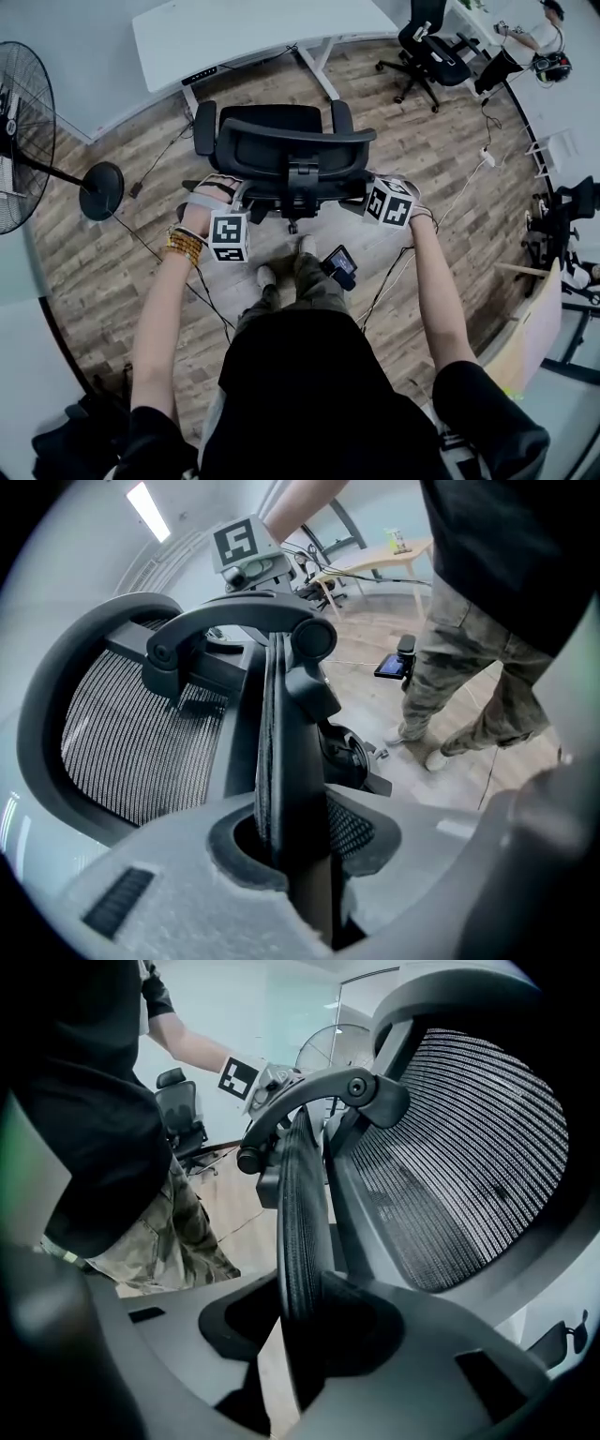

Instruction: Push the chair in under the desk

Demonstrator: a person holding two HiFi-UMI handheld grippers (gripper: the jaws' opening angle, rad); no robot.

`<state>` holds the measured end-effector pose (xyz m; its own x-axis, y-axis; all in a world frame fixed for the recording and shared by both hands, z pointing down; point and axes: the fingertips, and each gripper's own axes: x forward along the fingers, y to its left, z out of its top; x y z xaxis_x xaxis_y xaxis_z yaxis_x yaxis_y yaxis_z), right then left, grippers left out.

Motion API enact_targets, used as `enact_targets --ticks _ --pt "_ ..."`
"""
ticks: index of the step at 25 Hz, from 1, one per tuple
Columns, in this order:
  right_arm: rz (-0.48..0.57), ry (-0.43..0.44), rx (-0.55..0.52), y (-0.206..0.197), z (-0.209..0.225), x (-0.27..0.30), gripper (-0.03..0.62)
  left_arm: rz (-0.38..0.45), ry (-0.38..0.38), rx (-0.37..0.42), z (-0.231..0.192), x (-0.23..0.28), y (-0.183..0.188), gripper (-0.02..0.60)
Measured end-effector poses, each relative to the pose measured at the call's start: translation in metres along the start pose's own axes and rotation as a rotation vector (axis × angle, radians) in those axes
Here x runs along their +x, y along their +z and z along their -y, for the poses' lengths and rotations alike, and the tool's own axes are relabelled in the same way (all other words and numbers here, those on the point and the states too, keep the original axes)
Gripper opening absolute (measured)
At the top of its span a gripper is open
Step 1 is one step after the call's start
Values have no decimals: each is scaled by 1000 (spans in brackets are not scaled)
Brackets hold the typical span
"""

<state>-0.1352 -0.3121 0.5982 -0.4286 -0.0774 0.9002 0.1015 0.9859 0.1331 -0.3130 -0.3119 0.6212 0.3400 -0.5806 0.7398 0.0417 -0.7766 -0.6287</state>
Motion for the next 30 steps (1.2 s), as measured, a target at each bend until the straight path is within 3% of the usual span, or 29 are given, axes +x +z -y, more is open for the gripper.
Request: enact_targets --ticks 20,30 --pt "8 -29 -20 1 7 3 132 -8 8 4 -4 5 -7 103" --pt "7 -28 -22 4 47 5 132 -7 0 0 -35 22 -21 103"
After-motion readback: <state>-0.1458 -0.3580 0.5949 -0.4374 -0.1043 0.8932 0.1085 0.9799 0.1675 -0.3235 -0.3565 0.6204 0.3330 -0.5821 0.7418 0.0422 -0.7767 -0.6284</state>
